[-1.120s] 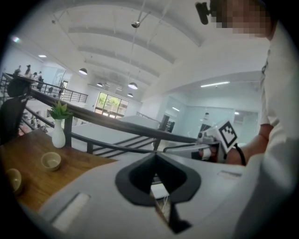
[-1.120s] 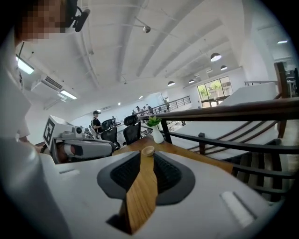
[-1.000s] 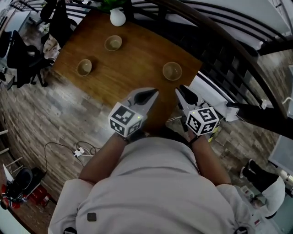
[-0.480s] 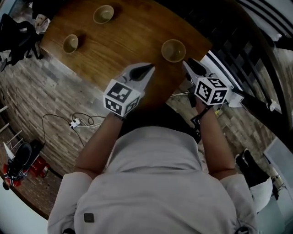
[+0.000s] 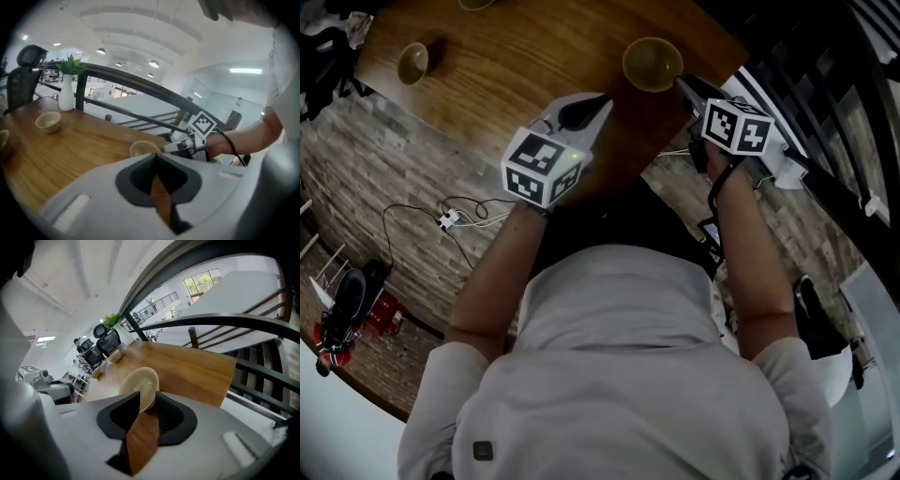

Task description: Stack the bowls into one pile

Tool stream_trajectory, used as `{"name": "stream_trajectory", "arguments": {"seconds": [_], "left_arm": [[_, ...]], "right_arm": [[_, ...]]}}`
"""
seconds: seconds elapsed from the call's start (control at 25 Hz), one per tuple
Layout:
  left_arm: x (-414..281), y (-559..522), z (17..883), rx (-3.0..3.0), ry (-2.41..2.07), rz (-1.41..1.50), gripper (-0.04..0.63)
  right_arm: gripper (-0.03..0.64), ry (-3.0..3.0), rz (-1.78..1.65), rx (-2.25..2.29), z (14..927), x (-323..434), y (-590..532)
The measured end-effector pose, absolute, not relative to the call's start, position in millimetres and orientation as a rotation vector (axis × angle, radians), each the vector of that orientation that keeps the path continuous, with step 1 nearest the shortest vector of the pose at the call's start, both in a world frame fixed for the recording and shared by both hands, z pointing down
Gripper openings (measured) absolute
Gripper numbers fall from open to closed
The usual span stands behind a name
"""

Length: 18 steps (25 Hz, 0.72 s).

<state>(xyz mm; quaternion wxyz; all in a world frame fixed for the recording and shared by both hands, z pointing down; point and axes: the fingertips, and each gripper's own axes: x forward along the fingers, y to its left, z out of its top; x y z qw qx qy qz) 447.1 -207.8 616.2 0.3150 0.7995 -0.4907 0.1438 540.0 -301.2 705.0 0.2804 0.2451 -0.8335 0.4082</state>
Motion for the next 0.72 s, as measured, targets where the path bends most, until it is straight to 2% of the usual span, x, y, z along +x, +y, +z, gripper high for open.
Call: {"name": "stream_trajectory", "arguments": {"seconds": [0.36,0.52,0.72], "left_arm": [[448,-205,635,2.064,-1.270,0.377,0.005],[431,-208,639,2.048,-1.269,0.360,0.005],[424,-200,637,2.040,-1.268,0.349,0.005]], "right_arm": [[0.085,-2.206,1.125,0.658,729,531,-311],[0.017,-2.200,1.105,0.627,733,513,-313],[0.014,-2.205,1.074,0.577,729,503,-301]]}}
